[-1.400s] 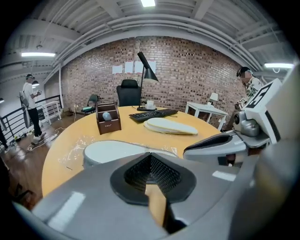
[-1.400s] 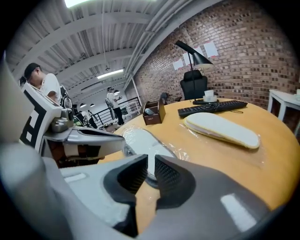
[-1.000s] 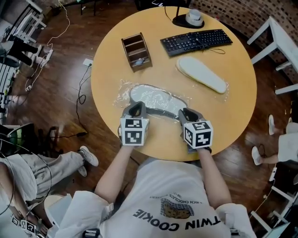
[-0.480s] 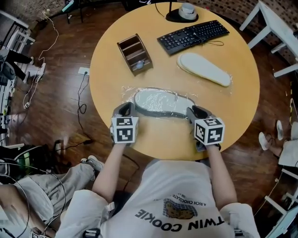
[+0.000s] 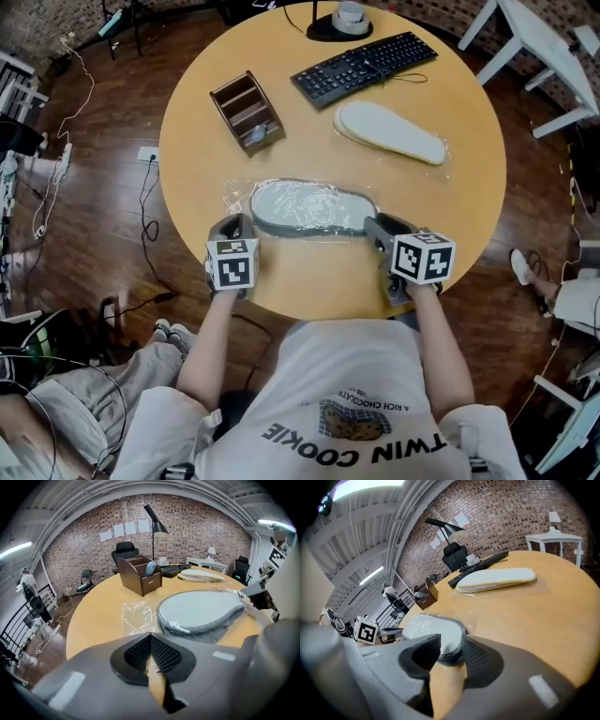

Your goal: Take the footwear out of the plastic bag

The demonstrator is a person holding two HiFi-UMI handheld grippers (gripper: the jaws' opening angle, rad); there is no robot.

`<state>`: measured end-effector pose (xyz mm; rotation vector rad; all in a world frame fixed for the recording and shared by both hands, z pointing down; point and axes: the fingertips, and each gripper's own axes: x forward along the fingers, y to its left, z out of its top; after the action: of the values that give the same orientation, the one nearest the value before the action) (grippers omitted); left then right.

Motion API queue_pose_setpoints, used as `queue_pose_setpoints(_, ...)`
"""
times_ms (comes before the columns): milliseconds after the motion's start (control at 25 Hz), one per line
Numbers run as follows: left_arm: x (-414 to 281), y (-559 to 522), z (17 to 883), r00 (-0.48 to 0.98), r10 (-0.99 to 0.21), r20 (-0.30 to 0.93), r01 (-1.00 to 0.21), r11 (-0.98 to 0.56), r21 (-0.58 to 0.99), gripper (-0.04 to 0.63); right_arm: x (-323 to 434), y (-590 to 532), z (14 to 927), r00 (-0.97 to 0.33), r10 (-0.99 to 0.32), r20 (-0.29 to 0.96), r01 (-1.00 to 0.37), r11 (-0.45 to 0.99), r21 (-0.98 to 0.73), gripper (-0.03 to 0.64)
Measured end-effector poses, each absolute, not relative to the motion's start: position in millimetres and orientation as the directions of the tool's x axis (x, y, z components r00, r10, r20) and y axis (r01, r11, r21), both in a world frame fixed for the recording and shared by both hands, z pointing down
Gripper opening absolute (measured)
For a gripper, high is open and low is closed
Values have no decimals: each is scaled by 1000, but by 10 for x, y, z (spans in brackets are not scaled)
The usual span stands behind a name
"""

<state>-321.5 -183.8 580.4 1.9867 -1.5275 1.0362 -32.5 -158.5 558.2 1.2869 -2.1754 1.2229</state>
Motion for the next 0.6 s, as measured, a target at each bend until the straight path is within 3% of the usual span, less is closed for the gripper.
queue_pose_setpoints(480, -3175, -1785, 5875, 128, -611, 781, -942, -321, -97, 6, -202, -1625, 5628, -561, -514, 649, -810, 181, -557, 167)
queue_pose_setpoints(600, -3180, -1798, 5888, 131, -611, 781, -940, -328, -99, 5, -245, -1641, 5689, -577, -489, 654, -800, 174, -574, 210)
